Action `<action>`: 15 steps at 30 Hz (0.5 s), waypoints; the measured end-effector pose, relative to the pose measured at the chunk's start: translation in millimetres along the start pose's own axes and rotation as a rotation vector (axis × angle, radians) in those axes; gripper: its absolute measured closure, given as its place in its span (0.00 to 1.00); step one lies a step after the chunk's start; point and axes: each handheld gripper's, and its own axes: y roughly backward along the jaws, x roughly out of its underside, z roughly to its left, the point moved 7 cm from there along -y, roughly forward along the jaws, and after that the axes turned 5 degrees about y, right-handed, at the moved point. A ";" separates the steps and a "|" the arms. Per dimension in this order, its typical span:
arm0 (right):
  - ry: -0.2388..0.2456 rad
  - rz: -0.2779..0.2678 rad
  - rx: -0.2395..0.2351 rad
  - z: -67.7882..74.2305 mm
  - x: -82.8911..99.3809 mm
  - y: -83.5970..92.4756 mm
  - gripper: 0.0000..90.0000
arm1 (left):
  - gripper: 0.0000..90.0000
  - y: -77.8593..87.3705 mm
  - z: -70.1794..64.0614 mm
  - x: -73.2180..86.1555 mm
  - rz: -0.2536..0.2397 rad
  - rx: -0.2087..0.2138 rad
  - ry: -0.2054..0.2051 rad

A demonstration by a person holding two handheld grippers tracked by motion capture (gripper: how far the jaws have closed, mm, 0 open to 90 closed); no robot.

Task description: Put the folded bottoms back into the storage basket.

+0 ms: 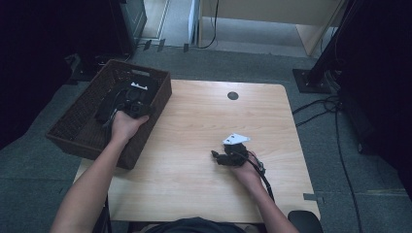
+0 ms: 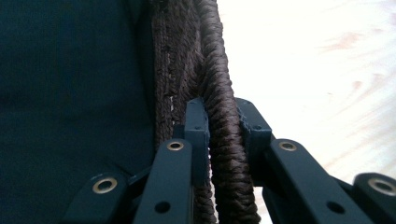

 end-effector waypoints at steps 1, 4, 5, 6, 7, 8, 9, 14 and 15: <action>-0.002 -0.001 0.000 0.1 -0.1 -0.1 0.40 | 0.85 0.4 4.1 -1.2 0.000 -0.010 0.007; -0.003 0.001 0.000 0.1 0.0 0.1 0.40 | 0.86 -0.5 14.1 -6.3 -0.005 -0.039 0.034; -0.003 0.001 0.000 0.1 0.0 0.1 0.40 | 0.86 -1.2 17.1 -8.5 -0.009 -0.047 0.046; -0.003 0.001 0.000 0.2 0.0 0.1 0.40 | 0.85 -2.1 19.6 -10.4 -0.013 -0.050 0.061; -0.003 0.001 0.001 0.1 0.1 0.1 0.40 | 0.85 -2.9 22.0 -12.4 -0.015 -0.056 0.070; -0.004 0.001 0.001 0.2 0.0 0.1 0.40 | 0.85 -3.7 23.8 -14.4 -0.018 -0.066 0.078; -0.004 0.001 0.000 0.3 0.0 0.1 0.40 | 0.85 -4.7 25.5 -16.1 -0.019 -0.075 0.081; -0.008 0.001 0.001 0.8 -0.4 -0.3 0.40 | 0.85 -8.7 35.1 -25.9 -0.022 -0.099 0.110; -0.007 0.002 0.001 0.8 -0.5 -0.3 0.40 | 0.85 -10.0 38.1 -28.9 -0.022 -0.104 0.117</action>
